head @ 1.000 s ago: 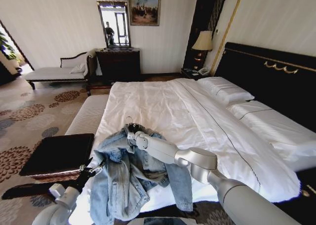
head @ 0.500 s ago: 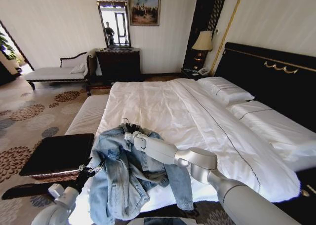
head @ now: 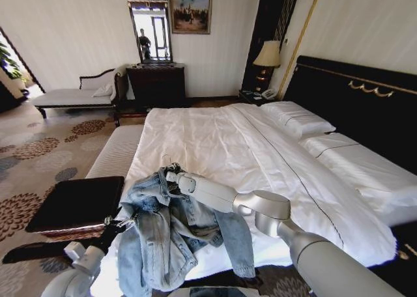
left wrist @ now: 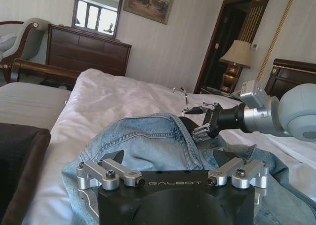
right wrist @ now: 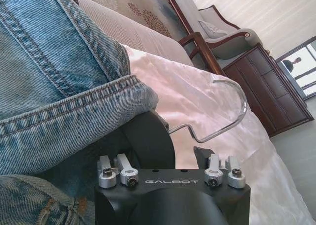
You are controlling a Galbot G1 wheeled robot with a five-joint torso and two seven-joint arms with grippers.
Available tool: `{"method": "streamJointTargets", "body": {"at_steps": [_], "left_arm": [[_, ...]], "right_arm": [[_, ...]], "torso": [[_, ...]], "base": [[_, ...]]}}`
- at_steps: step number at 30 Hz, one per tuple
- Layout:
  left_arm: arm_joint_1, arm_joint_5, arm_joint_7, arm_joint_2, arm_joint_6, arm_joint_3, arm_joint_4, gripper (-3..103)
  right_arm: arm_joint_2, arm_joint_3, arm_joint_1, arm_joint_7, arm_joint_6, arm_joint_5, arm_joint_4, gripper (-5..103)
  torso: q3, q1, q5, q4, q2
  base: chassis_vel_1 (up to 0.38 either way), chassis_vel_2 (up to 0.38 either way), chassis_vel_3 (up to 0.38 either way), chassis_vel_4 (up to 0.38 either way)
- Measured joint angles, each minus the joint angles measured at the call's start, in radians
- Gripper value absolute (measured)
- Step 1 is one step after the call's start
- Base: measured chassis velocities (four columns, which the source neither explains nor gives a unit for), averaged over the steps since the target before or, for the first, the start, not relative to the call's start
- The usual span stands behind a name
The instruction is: Pick up the clothes from the bed and hang them on the clothes hanger.
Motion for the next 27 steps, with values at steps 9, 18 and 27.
{"method": "streamJointTargets", "body": {"at_steps": [9, 18, 27], "left_arm": [[-0.004, 0.003, -0.002, 0.001, 0.0, 0.007, -0.004, 100], [0.0, 0.009, -0.003, -0.001, 0.0, 0.009, -0.01, 100], [0.002, 0.017, -0.005, -0.006, 0.0, 0.01, -0.013, 100]], "right_arm": [[-0.013, -0.02, 0.011, -0.007, 0.001, 0.04, 0.013, 39], [-0.023, -0.026, 0.02, 0.005, 0.005, 0.046, 0.026, 36], [-0.027, 0.037, 0.005, 0.089, 0.01, -0.091, 0.043, 36]], "torso": [[0.0, 0.0, -0.0002, -0.0001, 0.0], [0.0, 0.0, -0.0002, -0.0001, 0.0], [0.0, 0.0, -0.0002, -0.0001, 0.0]], "base": [[0.0, 0.0, 0.0, 0.0], [0.0, 0.0, 0.0, 0.0], [0.0, 0.0, 0.0, 0.0]]}}
